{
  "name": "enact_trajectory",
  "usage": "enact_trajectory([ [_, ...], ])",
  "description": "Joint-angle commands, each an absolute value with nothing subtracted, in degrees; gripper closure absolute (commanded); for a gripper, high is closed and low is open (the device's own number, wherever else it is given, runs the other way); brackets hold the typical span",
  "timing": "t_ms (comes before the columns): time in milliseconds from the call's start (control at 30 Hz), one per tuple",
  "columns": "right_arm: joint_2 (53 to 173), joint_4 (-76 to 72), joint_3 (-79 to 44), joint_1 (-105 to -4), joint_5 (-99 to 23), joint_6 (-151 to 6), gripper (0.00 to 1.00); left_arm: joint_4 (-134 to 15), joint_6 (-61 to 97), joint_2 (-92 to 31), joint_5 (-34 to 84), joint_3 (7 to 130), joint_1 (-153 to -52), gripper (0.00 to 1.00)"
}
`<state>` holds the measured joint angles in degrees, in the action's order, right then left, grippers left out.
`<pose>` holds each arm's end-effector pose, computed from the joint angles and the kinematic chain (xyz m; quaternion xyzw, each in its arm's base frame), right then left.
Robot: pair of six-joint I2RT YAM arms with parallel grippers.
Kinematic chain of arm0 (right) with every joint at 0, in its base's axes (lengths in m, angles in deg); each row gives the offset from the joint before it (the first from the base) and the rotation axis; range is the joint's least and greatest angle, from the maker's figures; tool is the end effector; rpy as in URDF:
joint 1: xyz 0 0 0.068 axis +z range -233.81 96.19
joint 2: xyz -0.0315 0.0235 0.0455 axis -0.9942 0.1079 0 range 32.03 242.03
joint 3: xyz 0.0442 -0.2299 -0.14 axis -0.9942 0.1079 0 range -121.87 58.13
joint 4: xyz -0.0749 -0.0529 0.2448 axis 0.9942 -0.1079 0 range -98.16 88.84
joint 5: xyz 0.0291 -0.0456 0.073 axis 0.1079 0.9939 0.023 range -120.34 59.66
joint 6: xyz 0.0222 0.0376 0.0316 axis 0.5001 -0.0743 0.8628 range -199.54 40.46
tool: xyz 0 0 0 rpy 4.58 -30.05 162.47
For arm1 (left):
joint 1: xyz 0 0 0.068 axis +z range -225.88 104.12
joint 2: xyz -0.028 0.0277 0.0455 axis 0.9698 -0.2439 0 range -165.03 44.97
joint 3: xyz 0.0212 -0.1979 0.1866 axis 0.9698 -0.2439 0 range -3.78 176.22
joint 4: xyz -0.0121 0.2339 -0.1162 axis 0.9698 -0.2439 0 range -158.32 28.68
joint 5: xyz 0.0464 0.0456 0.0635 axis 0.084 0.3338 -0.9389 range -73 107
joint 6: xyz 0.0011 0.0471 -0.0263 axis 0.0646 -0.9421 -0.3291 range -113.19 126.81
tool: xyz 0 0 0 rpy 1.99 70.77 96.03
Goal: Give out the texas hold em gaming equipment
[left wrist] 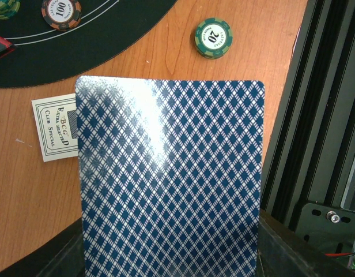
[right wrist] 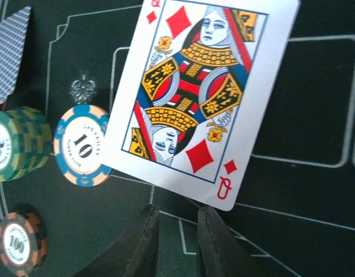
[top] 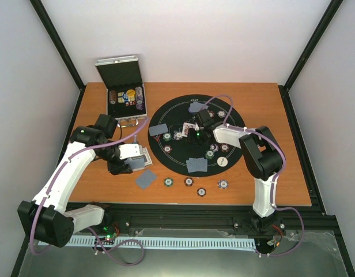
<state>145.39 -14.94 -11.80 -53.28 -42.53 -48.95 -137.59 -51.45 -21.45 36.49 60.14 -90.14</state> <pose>0.3431 0.2110 0.1396 -0.0295 0.9540 0.2303 0.1899 0.1742 -0.0566 0.2992 0.5935 0.7811 -0.1200 0.1525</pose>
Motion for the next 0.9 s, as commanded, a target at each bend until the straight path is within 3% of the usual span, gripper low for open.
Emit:
enact_trajectory([
  [0,145.72,-18.24,-14.24,-53.04,-36.23,-50.25,0.8,-137.1,-51.57,-21.26,36.93,61.08,-90.12,0.99],
  [367,145.53,-22.18,-17.64,-53.07,-32.1,-52.66,0.8,-137.07,-51.82,-21.22,36.94,60.92,-90.12,0.99],
  [567,144.41,-19.56,-16.39,-51.55,-38.06,-50.61,0.81,-136.93,-52.07,-21.09,36.65,60.57,-90.12,0.99],
  [767,147.57,-19.51,-17.6,-48.92,-37.72,-48.28,0.95,-137.01,-51.99,-21.08,36.7,60.72,-90.12,0.99],
  [867,148.94,-19.93,-17.89,-48.7,-36.91,-48.03,0.97,-137.03,-52.19,-20.8,36.14,60.57,-90.12,0.99],
])
